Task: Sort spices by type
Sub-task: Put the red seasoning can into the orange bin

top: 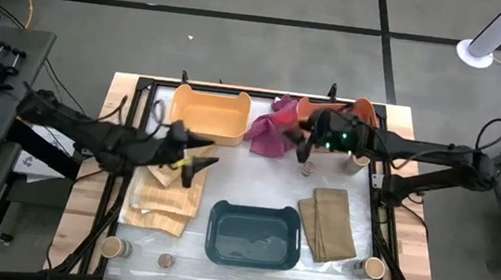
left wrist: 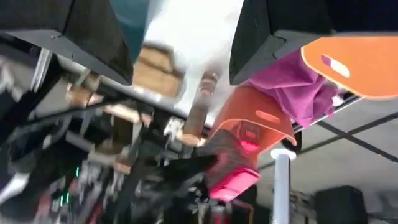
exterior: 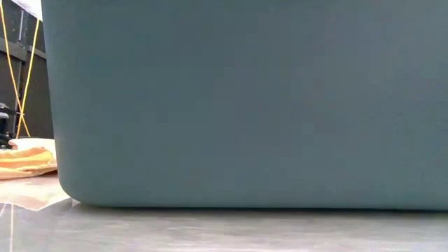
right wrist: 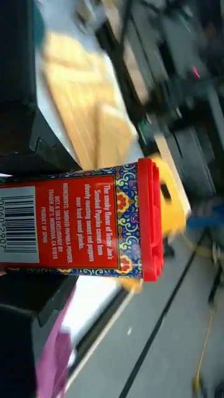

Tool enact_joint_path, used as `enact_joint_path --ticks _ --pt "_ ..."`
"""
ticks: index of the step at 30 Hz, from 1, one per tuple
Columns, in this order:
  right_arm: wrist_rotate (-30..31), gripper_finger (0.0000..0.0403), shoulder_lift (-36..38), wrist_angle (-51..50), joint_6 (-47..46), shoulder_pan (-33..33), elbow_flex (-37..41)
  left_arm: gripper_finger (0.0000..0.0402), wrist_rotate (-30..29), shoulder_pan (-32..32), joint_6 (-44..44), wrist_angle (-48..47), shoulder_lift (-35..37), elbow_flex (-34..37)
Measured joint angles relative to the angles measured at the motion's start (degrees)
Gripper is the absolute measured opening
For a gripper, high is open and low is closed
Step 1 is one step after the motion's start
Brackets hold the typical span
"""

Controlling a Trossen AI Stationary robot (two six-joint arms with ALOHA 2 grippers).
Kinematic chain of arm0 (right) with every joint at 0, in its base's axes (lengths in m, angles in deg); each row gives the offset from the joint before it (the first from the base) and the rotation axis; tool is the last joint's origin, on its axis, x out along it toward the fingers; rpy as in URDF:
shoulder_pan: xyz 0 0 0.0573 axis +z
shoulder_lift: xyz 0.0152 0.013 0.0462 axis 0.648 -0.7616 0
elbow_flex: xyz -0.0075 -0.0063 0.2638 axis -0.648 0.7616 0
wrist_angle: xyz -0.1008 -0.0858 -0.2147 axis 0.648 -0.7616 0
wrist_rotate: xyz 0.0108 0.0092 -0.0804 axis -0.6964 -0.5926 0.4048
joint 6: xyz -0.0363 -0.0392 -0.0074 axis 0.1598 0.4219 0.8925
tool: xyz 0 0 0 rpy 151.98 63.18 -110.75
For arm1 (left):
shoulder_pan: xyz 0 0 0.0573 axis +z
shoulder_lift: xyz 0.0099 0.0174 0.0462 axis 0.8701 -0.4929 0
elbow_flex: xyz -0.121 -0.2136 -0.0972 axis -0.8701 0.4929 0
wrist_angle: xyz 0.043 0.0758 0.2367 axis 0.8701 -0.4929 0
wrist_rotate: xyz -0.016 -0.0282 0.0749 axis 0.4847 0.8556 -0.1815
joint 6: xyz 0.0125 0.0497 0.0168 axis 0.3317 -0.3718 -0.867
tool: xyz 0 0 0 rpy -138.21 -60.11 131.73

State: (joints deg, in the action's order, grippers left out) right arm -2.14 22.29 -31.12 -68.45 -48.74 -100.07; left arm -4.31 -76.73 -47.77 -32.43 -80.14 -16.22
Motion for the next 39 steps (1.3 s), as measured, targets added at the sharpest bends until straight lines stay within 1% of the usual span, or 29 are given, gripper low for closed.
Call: enact_joint_path --ticks 2,5,7,11,15,21,24,29,30,31,33,36,39 --pt "0.4 0.0183 -1.2 -0.4 2.1 3.7 -1.1 0.0252 5.4 3.3 -2.7 -2.9 -2.6 -3.7" --pt "3.1 0.0184 -3.3 -0.6 4.1 8.5 -2.5 0.0252 9.6 6.1 -6.8 -5.7 -6.3 -8.1" --pt "4.2 0.0185 -5.0 0.2 4.2 10.7 -3.7 0.0252 10.0 6.9 -10.4 -6.4 -8.5 -9.8" --pt "4.5 0.0185 -8.9 -0.2 4.2 14.3 -5.4 0.0252 10.0 6.9 -17.5 -6.4 -12.7 -12.6" --pt "4.3 0.0185 -12.1 0.5 4.2 16.4 -7.1 0.0253 10.0 6.4 -20.7 -6.2 -16.5 -13.7" --pt "4.5 0.0186 -15.1 -0.1 4.3 17.5 -9.2 0.0265 10.9 5.9 -20.2 -5.7 -20.4 -14.0" --pt "4.5 0.0186 -15.3 -0.1 4.8 17.8 -10.2 0.027 10.5 5.6 -17.2 -8.5 -20.4 -14.0" --pt "6.8 0.0186 -13.3 -0.9 5.7 18.3 -11.9 0.0271 8.8 5.0 -7.9 -22.0 -16.4 -13.9" --pt "7.4 0.0186 -12.7 0.0 5.7 18.3 -12.4 0.0271 7.9 4.7 -6.5 -23.5 -15.3 -13.5" --pt "7.5 0.0186 -12.1 1.6 5.7 18.3 -12.6 0.0271 6.8 4.1 -5.6 -22.8 -13.8 -12.6" --pt "6.5 0.0186 -11.7 5.6 5.7 18.2 -12.6 0.0271 5.2 2.8 -5.4 -16.1 -10.6 -9.7" --pt "3.7 0.0186 -12.0 12.3 5.7 18.3 -12.5 0.0271 4.9 1.3 -5.5 1.7 -6.7 -3.9" --pt "2.5 0.0186 -12.3 17.0 5.8 18.3 -12.5 0.0271 4.8 0.2 -5.5 18.9 -4.9 1.6"
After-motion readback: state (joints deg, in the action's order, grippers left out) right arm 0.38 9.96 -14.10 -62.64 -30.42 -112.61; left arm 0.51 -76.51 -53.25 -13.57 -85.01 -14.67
